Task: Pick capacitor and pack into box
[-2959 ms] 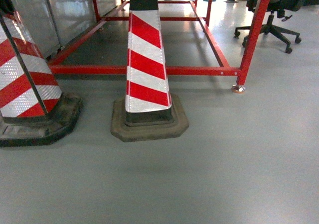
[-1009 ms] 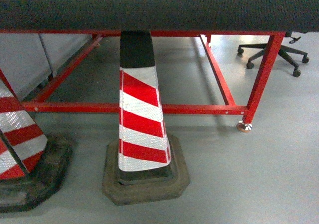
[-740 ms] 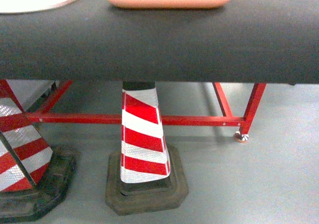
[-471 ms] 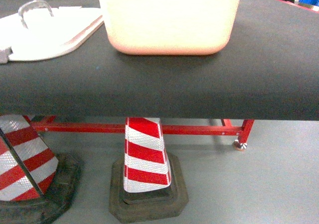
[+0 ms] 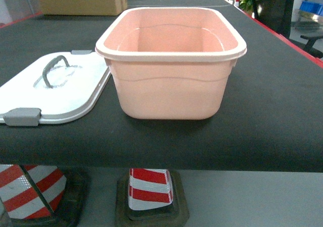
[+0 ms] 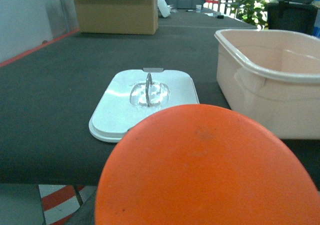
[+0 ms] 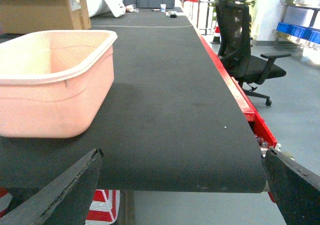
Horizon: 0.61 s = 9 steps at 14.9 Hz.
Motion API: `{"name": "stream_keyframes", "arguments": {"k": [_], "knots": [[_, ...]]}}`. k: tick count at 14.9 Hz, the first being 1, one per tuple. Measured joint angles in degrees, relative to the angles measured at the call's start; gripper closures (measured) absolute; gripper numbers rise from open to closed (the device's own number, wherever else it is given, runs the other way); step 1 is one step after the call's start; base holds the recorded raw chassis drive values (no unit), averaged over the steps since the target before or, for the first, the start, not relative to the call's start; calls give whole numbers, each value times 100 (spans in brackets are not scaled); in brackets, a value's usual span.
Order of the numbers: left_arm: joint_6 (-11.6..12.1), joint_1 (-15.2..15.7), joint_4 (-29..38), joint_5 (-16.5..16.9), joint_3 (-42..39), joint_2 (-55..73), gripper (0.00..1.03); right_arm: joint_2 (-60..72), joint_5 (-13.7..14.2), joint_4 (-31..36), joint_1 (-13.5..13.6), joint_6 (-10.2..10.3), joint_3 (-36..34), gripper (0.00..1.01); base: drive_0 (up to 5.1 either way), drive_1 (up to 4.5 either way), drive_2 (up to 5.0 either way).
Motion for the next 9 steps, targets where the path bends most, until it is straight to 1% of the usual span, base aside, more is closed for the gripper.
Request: {"name": "stream_keyframes", "arguments": {"k": [9], "knots": [[0, 0, 2, -4, 0, 0, 60, 0, -2, -2, 0, -7, 0, 3, 0, 0, 0]]}}
